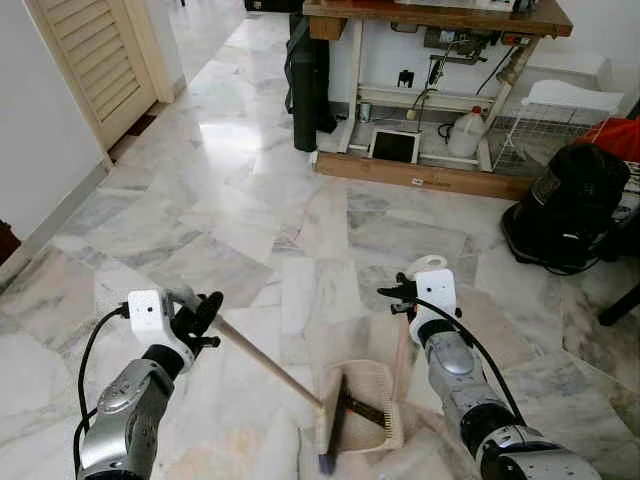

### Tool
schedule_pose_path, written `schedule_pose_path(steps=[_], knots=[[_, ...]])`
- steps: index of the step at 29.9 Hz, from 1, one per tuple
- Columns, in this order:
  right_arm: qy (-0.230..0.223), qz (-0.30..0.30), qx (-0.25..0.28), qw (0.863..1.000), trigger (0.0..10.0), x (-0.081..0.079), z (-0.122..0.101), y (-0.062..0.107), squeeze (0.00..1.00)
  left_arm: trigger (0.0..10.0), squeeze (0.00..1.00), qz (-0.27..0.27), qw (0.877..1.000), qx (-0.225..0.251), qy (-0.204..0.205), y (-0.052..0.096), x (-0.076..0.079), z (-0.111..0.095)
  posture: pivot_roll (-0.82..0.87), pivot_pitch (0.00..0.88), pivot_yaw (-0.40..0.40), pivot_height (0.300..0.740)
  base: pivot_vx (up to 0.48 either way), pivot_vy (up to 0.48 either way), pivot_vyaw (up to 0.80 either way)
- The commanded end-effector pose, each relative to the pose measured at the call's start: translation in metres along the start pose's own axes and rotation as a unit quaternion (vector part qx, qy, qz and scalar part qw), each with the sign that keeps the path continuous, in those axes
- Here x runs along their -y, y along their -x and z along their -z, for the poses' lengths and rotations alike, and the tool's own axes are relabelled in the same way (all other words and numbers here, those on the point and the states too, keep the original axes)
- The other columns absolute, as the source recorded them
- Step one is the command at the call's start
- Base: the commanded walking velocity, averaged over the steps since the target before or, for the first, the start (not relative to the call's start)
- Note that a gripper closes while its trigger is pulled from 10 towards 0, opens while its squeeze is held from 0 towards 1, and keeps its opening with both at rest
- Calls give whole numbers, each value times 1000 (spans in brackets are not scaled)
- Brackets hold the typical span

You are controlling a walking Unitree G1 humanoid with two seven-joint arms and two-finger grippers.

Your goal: Sweep floor

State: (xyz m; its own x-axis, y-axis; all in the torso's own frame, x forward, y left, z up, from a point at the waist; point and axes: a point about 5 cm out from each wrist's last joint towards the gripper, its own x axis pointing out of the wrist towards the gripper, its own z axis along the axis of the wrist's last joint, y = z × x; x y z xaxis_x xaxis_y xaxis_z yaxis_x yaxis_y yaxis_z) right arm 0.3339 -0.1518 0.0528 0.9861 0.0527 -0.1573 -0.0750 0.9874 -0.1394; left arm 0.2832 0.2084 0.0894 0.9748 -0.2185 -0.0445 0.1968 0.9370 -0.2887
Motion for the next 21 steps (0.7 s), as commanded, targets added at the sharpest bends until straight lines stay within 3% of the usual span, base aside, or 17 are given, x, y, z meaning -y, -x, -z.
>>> schedule_pose_path(steps=[1,5,7,12,18,21], knots=[[-8,3,11,1000,10000,0,-9,-5,0,10000,0,11,999,35,-10,-4,3,-18,-24,56,11,740,0,0,0],[-28,6,15,999,10000,-1,-12,-7,0,10000,0,-14,997,74,-29,-5,1,-33,-17,52,11,740,0,0,0],[-54,13,16,998,10000,0,-15,-8,0,10000,0,-26,992,111,-62,-4,3,-51,-11,50,13,740,0,0,0],[-77,18,16,997,10000,0,-17,-9,0,10000,0,-43,983,150,-98,-3,5,-70,-3,38,17,740,0,0,0],[-86,18,21,996,10000,0,-18,-10,0,10000,0,-83,969,180,-146,0,1,-83,2,14,18,740,0,0,0],[-103,21,26,994,10000,0,-20,-11,0,10000,0,-97,966,162,-174,0,-5,-76,3,5,18,740,0,0,0]])
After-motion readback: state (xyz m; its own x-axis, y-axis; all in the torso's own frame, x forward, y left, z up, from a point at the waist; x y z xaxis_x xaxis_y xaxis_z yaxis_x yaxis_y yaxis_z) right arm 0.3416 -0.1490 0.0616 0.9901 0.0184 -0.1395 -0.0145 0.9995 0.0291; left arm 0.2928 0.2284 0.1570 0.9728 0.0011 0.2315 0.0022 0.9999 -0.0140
